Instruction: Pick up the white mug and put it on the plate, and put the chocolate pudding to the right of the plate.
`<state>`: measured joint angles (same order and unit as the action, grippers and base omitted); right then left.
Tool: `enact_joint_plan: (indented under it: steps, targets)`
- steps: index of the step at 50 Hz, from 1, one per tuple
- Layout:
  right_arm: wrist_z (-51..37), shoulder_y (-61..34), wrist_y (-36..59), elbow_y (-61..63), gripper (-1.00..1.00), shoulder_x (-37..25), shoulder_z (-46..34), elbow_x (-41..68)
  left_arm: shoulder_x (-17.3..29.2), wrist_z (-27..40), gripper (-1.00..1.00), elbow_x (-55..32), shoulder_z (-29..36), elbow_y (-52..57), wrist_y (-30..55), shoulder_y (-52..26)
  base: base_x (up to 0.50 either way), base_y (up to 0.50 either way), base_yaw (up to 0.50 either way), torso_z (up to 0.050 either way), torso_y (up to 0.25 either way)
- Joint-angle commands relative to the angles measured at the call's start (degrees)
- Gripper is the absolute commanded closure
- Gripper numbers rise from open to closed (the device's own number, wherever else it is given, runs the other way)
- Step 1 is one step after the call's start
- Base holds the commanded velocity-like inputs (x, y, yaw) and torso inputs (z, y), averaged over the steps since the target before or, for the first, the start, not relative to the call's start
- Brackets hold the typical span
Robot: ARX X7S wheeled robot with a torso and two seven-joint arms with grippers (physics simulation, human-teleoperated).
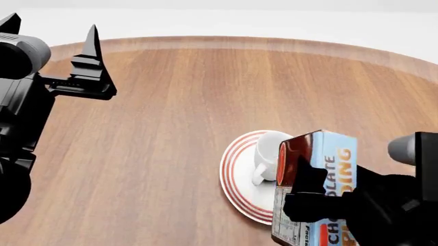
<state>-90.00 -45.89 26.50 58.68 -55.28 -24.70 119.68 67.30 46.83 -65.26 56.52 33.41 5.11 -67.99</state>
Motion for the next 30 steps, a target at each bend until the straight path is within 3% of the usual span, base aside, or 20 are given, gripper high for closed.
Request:
enact_joint_plan:
  steps: [1, 5, 9, 23, 30]
  targets:
    - [0.0, -9.4, -1.0, 1.3, 1.0, -9.9, 14.6, 13.7, -1.0, -1.3, -1.0, 0.8, -1.5, 0.2, 0.7, -0.1, 0.0, 0.0, 0.0, 0.0, 0.0]
    - [0.1, -18.6, -1.7, 1.3, 1.0, -14.2, 12.2, 15.6, -1.0, -1.2, -1.0, 0.8, -1.6, 0.3, 0.9, -0.2, 0.0, 0.0, 0.0, 0.0, 0.0]
    - [2.1, -29.4, 4.8, -2.9, 1.0, -18.0, 10.5, 15.1, -1.2, -1.3, -1.0, 0.9, -1.6, 0.2, 1.0, -0.3, 0.0, 0.0, 0.0, 0.0, 0.0]
    - [19.0, -32.9, 18.3, -14.5, 1.0, -20.0, 15.8, -13.0, -1.7, -1.5, -1.0, 1.2, -1.5, 0.0, 1.4, -0.2, 0.0, 0.0, 0.0, 0.0, 0.0]
    - [28.8, -32.2, 22.7, -21.5, 1.0, -18.5, 13.2, -28.8, -1.7, -1.4, -1.0, 1.2, -1.5, 0.1, 1.6, -0.1, 0.0, 0.0, 0.0, 0.0, 0.0]
